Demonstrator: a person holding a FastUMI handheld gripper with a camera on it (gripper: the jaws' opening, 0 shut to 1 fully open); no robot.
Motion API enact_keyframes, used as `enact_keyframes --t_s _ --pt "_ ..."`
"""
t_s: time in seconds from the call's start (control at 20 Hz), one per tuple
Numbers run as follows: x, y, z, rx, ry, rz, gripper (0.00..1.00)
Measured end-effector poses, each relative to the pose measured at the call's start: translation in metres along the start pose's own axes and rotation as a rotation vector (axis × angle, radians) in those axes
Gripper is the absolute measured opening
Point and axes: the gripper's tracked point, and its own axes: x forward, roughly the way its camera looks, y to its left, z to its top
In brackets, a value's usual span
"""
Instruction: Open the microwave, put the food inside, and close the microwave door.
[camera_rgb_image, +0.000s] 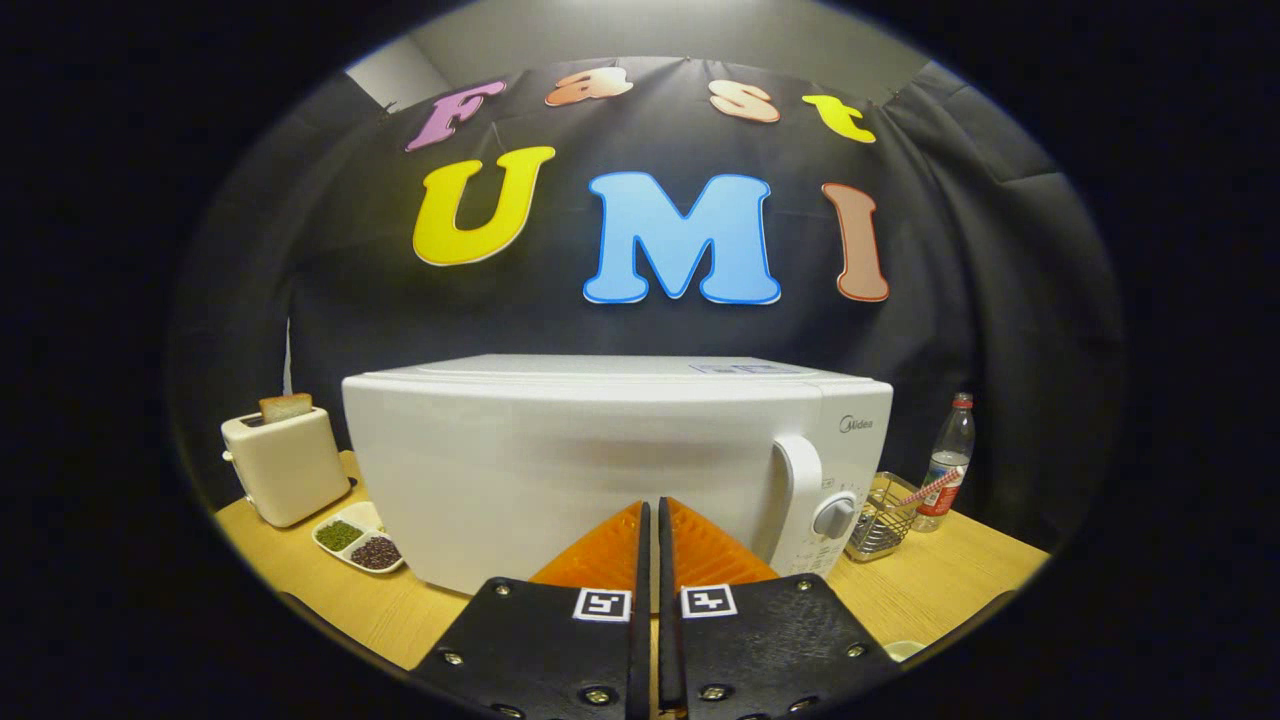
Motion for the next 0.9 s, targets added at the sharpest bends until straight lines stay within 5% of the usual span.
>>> enact_keyframes --t_s 0.3,0.9 --pt "-0.089 0.006 0.033 0.019 -0.090 0.094 0.04" --pt "-0.185 -0.008 0.063 0.066 -0.086 0.170 0.04"
